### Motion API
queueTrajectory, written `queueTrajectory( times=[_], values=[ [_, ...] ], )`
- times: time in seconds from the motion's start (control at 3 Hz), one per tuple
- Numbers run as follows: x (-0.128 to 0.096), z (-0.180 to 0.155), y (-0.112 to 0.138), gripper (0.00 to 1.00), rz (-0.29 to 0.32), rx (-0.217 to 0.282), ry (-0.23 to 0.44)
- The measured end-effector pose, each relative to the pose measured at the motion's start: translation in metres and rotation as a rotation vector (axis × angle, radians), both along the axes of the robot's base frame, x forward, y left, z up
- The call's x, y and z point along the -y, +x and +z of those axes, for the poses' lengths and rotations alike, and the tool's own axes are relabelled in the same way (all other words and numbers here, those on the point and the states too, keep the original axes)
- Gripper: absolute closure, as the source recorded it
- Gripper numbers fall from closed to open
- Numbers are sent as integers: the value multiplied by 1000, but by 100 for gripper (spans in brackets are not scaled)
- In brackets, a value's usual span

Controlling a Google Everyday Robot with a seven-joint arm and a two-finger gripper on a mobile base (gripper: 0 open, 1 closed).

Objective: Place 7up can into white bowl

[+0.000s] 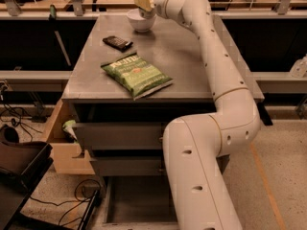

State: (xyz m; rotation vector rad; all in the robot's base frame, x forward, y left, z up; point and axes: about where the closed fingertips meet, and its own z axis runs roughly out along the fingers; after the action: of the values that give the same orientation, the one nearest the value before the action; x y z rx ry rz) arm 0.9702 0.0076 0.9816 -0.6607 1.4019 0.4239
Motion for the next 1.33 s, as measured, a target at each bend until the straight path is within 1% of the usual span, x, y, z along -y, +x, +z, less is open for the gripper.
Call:
queueTrajectory(
  times=[0.33,0.67,1.0,1.33],
  values=[
    [0,2,6,100,-36,-1,-7],
    [-8,-4,14,100,-57,-9,1],
    [-17,-9,16,100,-52,-25,8],
    [-25,-11,17,100,-56,-34,-8]
  ],
)
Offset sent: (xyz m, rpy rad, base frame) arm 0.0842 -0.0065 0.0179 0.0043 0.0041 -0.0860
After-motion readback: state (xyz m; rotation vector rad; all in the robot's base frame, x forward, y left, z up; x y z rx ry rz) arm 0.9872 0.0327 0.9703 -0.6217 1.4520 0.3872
